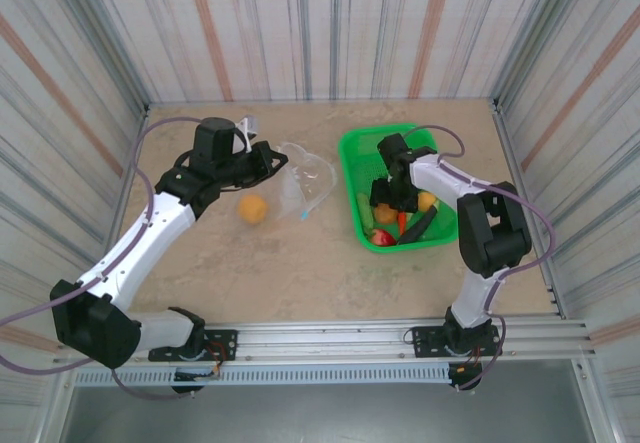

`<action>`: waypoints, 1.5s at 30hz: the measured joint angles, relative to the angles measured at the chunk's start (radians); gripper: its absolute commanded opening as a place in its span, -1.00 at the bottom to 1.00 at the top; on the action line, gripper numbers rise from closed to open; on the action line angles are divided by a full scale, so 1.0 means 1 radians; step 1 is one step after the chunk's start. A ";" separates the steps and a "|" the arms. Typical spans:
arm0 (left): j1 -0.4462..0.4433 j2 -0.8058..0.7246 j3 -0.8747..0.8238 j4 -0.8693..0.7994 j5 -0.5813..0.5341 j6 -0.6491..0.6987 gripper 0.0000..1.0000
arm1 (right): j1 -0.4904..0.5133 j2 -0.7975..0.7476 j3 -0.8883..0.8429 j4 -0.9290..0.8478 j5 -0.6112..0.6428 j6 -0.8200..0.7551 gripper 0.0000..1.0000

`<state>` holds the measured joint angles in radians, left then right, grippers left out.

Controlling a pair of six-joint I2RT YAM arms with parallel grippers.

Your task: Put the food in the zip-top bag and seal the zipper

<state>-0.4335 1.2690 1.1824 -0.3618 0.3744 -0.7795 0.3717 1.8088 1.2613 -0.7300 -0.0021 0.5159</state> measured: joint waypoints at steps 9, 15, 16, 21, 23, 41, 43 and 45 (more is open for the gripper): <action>0.000 0.000 0.000 0.000 0.002 0.000 -1.00 | -0.006 0.019 0.012 0.020 -0.025 -0.002 0.23; 0.000 0.000 0.001 -0.008 -0.002 -0.008 -1.00 | -0.008 -0.020 0.008 0.026 -0.025 -0.002 0.20; 0.000 0.000 0.003 -0.011 -0.002 -0.013 -1.00 | -0.008 -0.040 0.005 0.027 -0.025 -0.002 0.19; 0.000 0.000 0.020 -0.036 -0.018 -0.055 -1.00 | -0.008 -0.193 -0.009 0.044 -0.026 -0.004 0.11; 0.000 0.000 0.027 -0.039 -0.021 -0.069 -1.00 | -0.008 -0.270 -0.018 0.069 -0.035 -0.005 0.12; 0.000 0.026 0.103 -0.054 0.027 -0.119 -1.00 | 0.235 -0.412 0.187 0.369 -0.312 -0.058 0.13; 0.000 0.027 0.112 -0.055 0.032 -0.120 -1.00 | 0.257 -0.375 0.200 0.375 -0.312 -0.066 0.13; 0.002 0.024 0.113 -0.053 0.037 -0.126 -1.00 | 0.273 -0.345 0.194 0.383 -0.313 -0.076 0.13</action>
<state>-0.4316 1.2926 1.2957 -0.4145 0.4114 -0.9058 0.6449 1.4639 1.4555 -0.3466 -0.3149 0.4397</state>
